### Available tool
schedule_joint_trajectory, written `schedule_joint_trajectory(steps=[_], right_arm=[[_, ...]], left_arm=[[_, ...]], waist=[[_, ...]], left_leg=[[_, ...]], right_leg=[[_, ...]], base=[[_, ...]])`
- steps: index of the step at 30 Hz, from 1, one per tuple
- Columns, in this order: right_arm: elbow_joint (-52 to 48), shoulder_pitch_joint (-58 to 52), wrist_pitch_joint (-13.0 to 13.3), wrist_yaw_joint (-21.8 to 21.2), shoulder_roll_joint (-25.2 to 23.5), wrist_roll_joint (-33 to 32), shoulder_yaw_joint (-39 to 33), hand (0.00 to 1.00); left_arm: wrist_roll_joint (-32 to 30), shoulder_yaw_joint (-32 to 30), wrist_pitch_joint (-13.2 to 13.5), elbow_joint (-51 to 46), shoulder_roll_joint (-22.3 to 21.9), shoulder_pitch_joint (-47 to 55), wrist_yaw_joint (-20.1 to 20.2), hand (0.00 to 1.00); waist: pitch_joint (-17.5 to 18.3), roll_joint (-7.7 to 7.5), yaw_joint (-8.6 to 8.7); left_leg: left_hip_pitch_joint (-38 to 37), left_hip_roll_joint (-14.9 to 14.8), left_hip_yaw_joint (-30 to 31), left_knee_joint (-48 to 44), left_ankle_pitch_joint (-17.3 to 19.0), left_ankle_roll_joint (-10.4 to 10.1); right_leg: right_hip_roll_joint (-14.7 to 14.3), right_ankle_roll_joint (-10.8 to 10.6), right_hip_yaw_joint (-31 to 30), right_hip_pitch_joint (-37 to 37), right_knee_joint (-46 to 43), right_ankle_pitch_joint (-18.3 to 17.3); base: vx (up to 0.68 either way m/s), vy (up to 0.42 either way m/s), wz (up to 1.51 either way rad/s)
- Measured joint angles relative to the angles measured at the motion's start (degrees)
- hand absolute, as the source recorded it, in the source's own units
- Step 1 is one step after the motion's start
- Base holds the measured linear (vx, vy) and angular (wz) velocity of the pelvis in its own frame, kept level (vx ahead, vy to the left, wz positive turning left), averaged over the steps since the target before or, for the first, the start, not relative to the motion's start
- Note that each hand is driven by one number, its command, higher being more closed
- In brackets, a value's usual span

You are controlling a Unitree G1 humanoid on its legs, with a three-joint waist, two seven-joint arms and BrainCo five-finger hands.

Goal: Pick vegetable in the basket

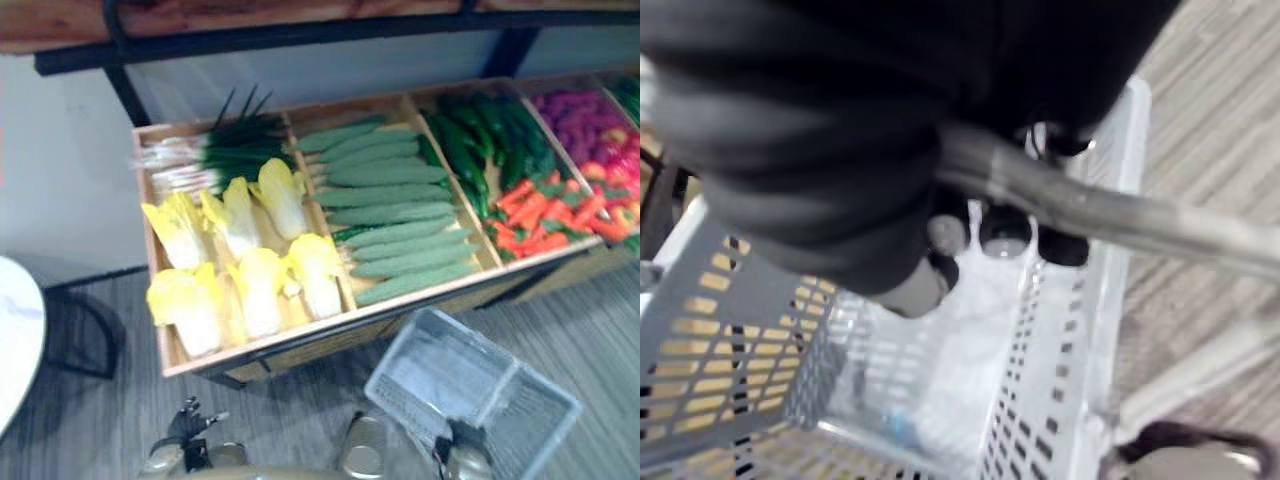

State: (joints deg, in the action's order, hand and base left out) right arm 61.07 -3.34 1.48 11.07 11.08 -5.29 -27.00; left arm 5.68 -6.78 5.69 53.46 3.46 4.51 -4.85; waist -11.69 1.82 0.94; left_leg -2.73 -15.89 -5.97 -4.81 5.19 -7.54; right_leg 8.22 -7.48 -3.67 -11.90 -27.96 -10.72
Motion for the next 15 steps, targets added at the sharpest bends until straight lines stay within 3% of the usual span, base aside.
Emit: schedule_joint_trajectory(steps=[2,3,4,6,9,11,14,15], right_arm=[[0.41,-0.63,-0.20,-0.97,-0.79,-0.72,-1.64,1.00],[0.65,-0.80,-0.31,-0.85,-0.83,-0.84,-2.65,1.00],[0.71,-0.82,-0.49,-1.01,-0.81,-0.91,-3.11,1.00],[1.57,-1.22,-1.16,-1.40,-0.75,-1.15,-3.75,1.00],[1.79,-1.50,-1.08,-1.43,-0.72,-0.69,-3.82,1.00],[1.69,-0.93,-1.00,-1.37,0.37,0.04,-3.15,1.00],[1.84,-1.40,-1.08,-1.36,0.24,0.06,-1.46,1.00],[1.79,-1.56,-1.04,-1.21,0.34,0.49,-1.49,1.00]], left_arm=[[-0.01,-0.37,0.05,-0.43,0.36,-0.42,0.02,0.00],[0.00,-1.76,0.26,-0.55,-0.08,-0.46,0.03,0.00],[0.04,-2.66,0.27,-0.61,-0.28,-0.28,0.02,0.00],[2.41,-5.85,0.44,-2.92,-0.33,1.42,-0.08,0.00],[4.75,-8.08,1.26,-6.11,-0.35,3.06,-0.43,0.00],[6.98,-10.08,1.22,-11.64,-0.49,4.34,-0.64,0.00],[6.98,-12.28,2.57,-25.07,-0.51,6.40,-2.40,0.00],[6.96,-12.64,2.72,-28.80,-0.55,6.61,-2.98,0.00]], waist=[[0.27,0.20,-0.08],[0.62,1.15,-0.55],[0.82,1.71,-0.42],[1.38,2.27,-0.47],[2.10,2.52,-0.74],[2.75,2.51,-2.15],[3.80,0.94,-2.55],[4.05,1.18,-2.55]], left_leg=[[-0.24,-0.09,2.30,1.07,-3.11,-1.35],[-0.17,-0.83,2.38,1.63,-4.22,-2.38],[-0.09,-1.17,2.38,2.17,-5.18,-2.43],[0.69,-1.64,1.99,3.82,-9.26,-2.16],[3.04,-1.52,1.50,3.82,-10.15,-1.47],[3.75,0.35,-1.99,4.60,-10.85,-0.74],[3.78,3.61,-3.07,8.47,-14.41,0.68],[3.77,4.21,-3.92,8.77,-14.25,0.78]], right_leg=[[0.02,-1.18,-0.66,2.19,-0.45,-5.37],[-0.11,0.13,1.46,3.23,0.31,-7.25],[-0.37,0.15,2.23,3.53,0.49,-7.24],[-0.96,0.82,4.12,5.02,4.08,-5.90],[-0.93,0.05,4.54,5.02,8.63,-3.74],[0.25,0.35,2.84,4.14,10.95,-2.10],[3.03,-0.61,2.94,4.51,14.17,-0.12],[3.69,-0.74,3.37,4.88,14.93,0.67]], base=[[0.07,-0.358,0.79],[0.03,-0.316,0.70],[-0.02,-0.173,0.53],[-0.07,-0.098,0.45],[-0.05,0.048,0.10],[-0.04,0.133,-0.13],[-0.06,0.134,0.20],[-0.07,0.156,0.38]])
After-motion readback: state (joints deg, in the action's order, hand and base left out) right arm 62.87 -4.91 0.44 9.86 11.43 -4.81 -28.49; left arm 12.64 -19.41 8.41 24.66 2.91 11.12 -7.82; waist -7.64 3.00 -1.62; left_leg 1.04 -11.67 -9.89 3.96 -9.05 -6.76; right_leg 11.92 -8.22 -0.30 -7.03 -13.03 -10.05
